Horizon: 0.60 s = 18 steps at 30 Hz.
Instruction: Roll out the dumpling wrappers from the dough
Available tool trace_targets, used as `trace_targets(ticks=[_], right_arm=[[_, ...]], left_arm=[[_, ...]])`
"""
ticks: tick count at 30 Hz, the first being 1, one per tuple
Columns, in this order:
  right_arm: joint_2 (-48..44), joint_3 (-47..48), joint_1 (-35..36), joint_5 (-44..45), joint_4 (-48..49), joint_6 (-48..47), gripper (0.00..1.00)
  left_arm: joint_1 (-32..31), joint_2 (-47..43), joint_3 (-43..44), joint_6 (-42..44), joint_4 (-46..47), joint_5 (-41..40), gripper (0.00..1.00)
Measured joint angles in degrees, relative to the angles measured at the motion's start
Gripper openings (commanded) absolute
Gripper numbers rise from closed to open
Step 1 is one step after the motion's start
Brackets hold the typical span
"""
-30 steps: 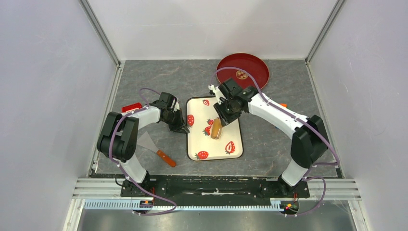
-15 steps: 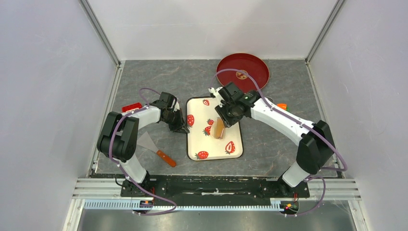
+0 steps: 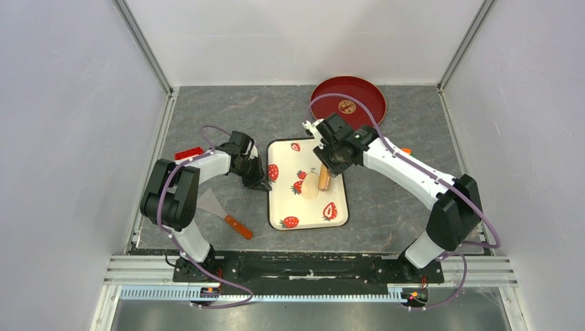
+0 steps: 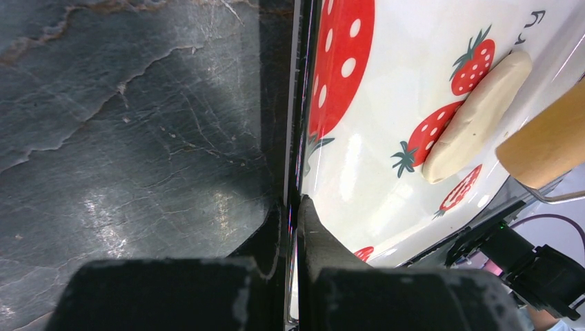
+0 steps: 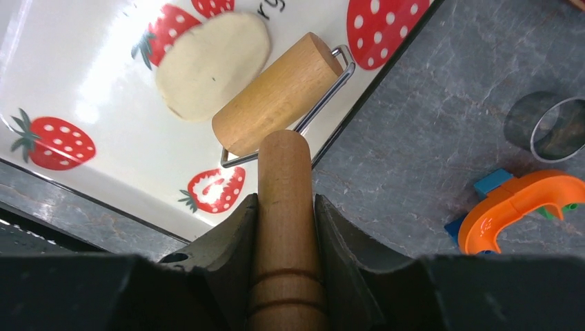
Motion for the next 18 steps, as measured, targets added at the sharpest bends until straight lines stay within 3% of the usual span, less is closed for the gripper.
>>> trace_targets(ticks=[10, 18], right_arm=[[5.0, 12.6, 0.0, -4.0, -2.2, 0.0, 0.00], [10.3, 13.2, 0.0, -9.3, -5.0, 0.4, 0.00]], left_arm=[[-0.1, 0.2, 0.4, 0.3, -0.4, -0.1, 0.02], [-0.2, 0.2, 0.4, 0.3, -0.5, -0.2, 0.02]])
